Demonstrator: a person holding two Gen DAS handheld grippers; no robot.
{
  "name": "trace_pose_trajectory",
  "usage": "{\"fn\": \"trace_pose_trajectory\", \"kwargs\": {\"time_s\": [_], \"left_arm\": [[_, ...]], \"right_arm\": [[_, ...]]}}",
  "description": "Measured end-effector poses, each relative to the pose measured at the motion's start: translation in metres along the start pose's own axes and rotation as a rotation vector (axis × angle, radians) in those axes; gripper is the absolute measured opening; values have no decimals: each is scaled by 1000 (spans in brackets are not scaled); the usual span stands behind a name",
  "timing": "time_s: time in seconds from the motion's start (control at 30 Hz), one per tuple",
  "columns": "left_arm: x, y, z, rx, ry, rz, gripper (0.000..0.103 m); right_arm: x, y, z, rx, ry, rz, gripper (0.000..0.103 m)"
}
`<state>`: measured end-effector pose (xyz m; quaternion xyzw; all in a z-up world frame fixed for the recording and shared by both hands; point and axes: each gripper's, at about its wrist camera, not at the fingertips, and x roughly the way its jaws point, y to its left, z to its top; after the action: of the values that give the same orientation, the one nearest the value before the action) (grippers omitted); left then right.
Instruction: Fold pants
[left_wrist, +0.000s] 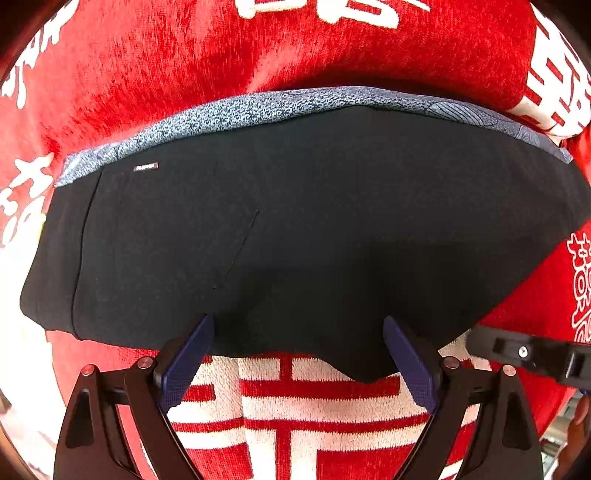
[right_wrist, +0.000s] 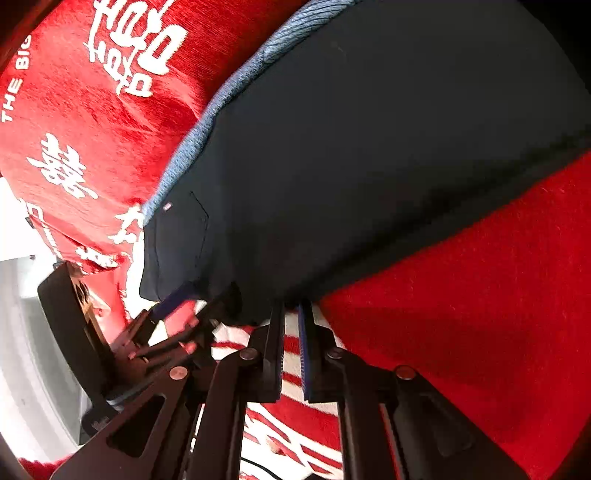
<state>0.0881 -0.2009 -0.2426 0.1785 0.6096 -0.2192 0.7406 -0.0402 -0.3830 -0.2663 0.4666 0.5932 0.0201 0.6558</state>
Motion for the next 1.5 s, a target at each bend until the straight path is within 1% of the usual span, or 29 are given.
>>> {"fn": "trace_pose_trajectory", "kwargs": {"time_s": [0.03, 0.1, 0.17, 0.2, 0.23, 0.37, 0.4, 0.47, 0.5, 0.53, 0.57, 0.6, 0.67, 0.73, 0.8, 0.83, 0.87, 0.9, 0.93, 0.97, 1.03, 1.13, 1.17, 1.2, 1.23, 1.3, 1.37, 1.47, 1.5], "left_arm": [[-1, -3, -1, 13, -8, 15, 94], [-2, -7, 1, 30, -5, 34, 94], [-4, -11, -1, 20, 7, 35, 94], [-4, -11, 0, 10, 13, 31, 94], [-3, -11, 0, -6, 19, 25, 94], [-3, -14, -1, -18, 25, 27, 94], [-3, -15, -1, -16, 25, 30, 94], [-5, -14, -2, -18, 26, 29, 94], [-5, -14, -2, -20, 28, 27, 94], [-4, -14, 0, -24, 32, 25, 94], [-6, -14, 1, -27, 36, 24, 94], [-7, -15, 1, -31, 39, 21, 94], [-9, -12, -1, -29, 36, 22, 94], [-8, -16, -6, -16, 30, 32, 94], [-8, -17, -8, -12, 8, 34, 94], [-8, -20, -10, -5, 2, 38, 94], [-9, -21, -11, -2, 2, 40, 94], [-10, -22, -12, -3, 5, 39, 94], [-11, -21, -11, -6, 12, 35, 94], [-12, -20, -9, -14, 24, 31, 94], [-15, -16, 1, -36, 44, 22, 94], [-25, -14, 25, -73, -2, 2, 94], [-27, -16, 34, -76, -19, 2, 94], [-27, -19, 44, -79, -35, 4, 94], [-25, -22, 58, -85, -50, 12, 94], [-17, -30, 83, -98, -70, 10, 94], [-5, -37, 100, -109, -84, 29, 94], [19, -43, 123, -133, -70, 79, 94], [30, -42, 128, -146, -54, 101, 94]], "right_arm": [[-4, -2, -2, 7, 5, 10, 9], [-18, -4, -1, 7, -17, 18, 11], [-31, -4, 6, 0, -51, 25, 26], [-34, -6, 11, 3, -65, 14, 40], [-36, -8, 16, 12, -77, 12, 45], [-36, -21, 29, 78, -91, 79, 45], [-36, -25, 31, 100, -99, 87, 43], [-32, -31, 35, 157, -103, 97, 32], [-31, -35, 37, 184, -100, 92, 11], [-31, -40, 38, 229, -96, 101, 8], [-35, -39, 36, 241, -111, 123, 8], [-39, -35, 33, 227, -123, 125, 7], [-46, -24, 24, 149, -135, 64, 7], [-39, -29, 22, 149, -112, 12, 7], [-34, -43, 24, 189, -96, 32, 7], [-36, -45, 25, 189, -89, 49, 7], [-39, -44, 25, 170, -84, 42, 7], [-43, -42, 23, 147, -70, 10, 15], [-49, -40, 21, 126, -54, -37, 29], [-56, -39, 20, 110, -51, -63, 32], [-82, -34, 22, 31, -86, -114, 32], [-113, -27, 44, -70, -168, -203, 32], [-117, -24, 56, -90, -185, -232, 32], [-120, -23, 75, -105, -200, -280, 32], [-119, -23, 91, -108, -209, -301, 32], [-113, -22, 120, -117, -214, -314, 32], [-104, -18, 143, -145, -207, -333, 32], [-90, -10, 164, -200, -201, -378, 32], [-84, -10, 169, -218, -192, -400, 31]]}}
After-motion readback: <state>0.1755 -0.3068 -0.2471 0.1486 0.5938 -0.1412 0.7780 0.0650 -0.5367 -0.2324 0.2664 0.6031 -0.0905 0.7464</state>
